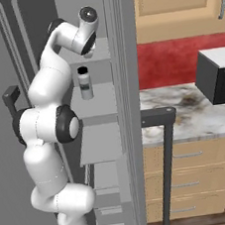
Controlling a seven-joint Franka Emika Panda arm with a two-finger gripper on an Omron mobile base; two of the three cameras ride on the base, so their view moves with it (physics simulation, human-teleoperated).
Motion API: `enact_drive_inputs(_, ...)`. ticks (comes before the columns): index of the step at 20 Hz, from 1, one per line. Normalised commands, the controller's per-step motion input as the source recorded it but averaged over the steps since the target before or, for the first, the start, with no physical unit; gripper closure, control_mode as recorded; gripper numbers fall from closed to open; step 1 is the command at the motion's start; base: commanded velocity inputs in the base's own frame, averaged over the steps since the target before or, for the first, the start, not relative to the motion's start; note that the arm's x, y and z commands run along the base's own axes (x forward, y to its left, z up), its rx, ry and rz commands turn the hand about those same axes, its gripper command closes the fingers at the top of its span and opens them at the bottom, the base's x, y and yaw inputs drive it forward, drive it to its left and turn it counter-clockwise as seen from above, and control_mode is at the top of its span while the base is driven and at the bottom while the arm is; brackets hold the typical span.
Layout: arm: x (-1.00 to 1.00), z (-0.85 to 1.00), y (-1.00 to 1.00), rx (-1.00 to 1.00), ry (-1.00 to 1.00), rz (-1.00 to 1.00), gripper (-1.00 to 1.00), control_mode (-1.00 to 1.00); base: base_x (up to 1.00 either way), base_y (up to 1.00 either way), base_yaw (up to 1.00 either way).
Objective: Open the freezer door, pick up the ice cube tray from the freezer, and place it on the dining counter.
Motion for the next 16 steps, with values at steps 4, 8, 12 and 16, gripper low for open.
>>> enact_drive_inputs(4,0.0,0.0,0.0,0.0,0.0,0.0,1.0,-1.0,0.0,0.0,0.0)
enact_drive_inputs(8,0.0,0.0,0.0,0.0,-0.01,0.0,1.0,-1.0,0.0,0.0,0.0)
enact_drive_inputs(12,-0.17,0.0,-0.01,0.0,-0.15,0.0,1.0,-1.0,0.0,0.0,0.0)
enact_drive_inputs(16,-0.54,0.15,-0.14,0.0,-0.24,0.0,1.0,-1.0,0.0,0.0,0.0)
